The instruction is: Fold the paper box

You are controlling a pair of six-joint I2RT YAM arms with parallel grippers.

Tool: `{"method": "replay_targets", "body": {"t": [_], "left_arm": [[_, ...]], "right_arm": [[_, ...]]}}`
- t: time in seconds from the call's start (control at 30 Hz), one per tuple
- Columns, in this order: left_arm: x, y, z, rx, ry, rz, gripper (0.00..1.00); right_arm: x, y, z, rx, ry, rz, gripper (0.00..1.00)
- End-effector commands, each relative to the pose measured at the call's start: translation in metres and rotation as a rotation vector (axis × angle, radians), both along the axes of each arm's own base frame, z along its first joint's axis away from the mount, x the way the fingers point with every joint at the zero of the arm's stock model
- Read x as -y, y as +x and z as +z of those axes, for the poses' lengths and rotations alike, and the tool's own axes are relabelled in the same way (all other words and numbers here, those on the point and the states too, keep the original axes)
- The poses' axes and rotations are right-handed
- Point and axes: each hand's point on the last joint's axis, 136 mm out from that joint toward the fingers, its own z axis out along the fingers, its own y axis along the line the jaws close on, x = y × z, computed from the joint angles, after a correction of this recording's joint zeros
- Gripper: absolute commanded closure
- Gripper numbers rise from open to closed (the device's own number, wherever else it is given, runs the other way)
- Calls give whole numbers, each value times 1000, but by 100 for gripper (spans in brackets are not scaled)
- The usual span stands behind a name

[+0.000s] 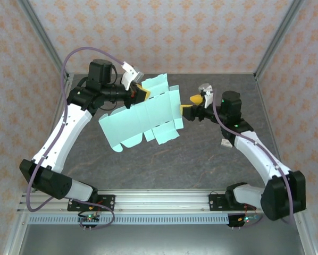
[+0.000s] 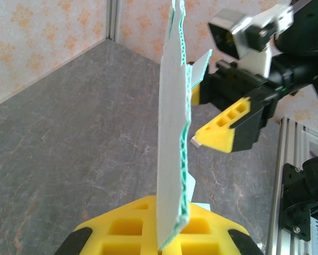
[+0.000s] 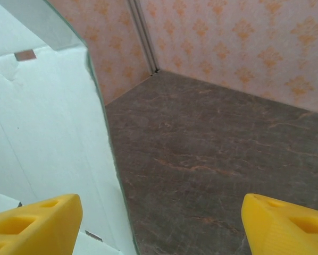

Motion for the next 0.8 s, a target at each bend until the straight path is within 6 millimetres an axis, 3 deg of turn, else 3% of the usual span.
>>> {"method": "replay_targets", "body": {"t": [0.0,0.23,0.5,0.67,0.77], "left_arm": [[2,-8,13,8,-51,-30,100],[5,-10,11,32,-36,-73,100],[7,-3,8,23,-33,-75,100],[7,0,6,19,-29,-73,100],[8,1,5,15,-30,-74,100]], "right_arm": [[-16,-15,31,141,83,161,21],[-26,-17,19,123,79,261,29],[-32,-19,16,125,67,307,57],[-40,-23,16,131,49,335,71],[-43,-24,13,125,37,343,74]]}}
